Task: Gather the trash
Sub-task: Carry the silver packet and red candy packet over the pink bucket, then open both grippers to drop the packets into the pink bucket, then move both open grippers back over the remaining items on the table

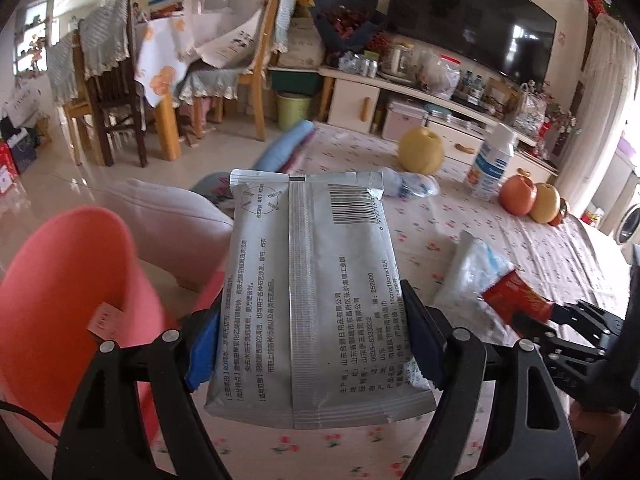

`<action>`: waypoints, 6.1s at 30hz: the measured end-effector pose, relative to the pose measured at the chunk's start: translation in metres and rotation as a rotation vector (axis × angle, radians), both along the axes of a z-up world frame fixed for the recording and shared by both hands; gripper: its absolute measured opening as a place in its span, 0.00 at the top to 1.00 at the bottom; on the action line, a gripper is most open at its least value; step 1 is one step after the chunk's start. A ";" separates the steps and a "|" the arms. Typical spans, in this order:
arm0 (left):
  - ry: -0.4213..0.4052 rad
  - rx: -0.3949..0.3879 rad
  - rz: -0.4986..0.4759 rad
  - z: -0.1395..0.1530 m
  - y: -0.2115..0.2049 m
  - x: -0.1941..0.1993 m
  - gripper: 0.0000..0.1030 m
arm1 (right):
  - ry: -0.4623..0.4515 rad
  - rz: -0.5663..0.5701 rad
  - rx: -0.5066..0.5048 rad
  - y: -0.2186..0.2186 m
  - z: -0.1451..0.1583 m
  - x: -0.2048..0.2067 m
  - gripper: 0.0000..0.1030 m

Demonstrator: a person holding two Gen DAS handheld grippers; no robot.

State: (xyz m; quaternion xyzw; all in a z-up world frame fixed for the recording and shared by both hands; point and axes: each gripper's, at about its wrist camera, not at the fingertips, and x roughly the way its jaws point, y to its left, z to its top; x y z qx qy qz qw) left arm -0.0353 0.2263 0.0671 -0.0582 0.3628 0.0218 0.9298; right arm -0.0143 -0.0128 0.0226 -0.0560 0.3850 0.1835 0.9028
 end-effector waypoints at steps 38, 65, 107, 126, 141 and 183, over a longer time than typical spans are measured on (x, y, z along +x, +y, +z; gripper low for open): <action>-0.049 0.011 0.255 0.017 0.123 -0.031 0.23 | 0.120 -0.056 0.071 0.085 -0.014 -0.005 0.13; -0.041 -0.068 0.322 0.013 0.157 -0.038 0.23 | -0.016 0.122 -0.095 0.196 0.021 -0.018 0.44; -0.086 -0.130 0.476 0.013 0.203 -0.054 0.19 | -0.136 0.311 -0.064 0.291 0.061 -0.051 0.14; -0.135 -0.009 0.302 0.031 0.123 -0.044 0.19 | -0.155 0.134 -0.032 0.188 0.074 -0.062 0.14; -0.157 0.133 0.144 0.044 0.029 -0.036 0.18 | -0.176 0.018 -0.031 0.095 0.076 -0.070 0.14; 0.041 0.145 -0.290 -0.026 -0.188 0.004 0.18 | -0.146 -0.281 0.010 -0.098 0.047 -0.037 0.12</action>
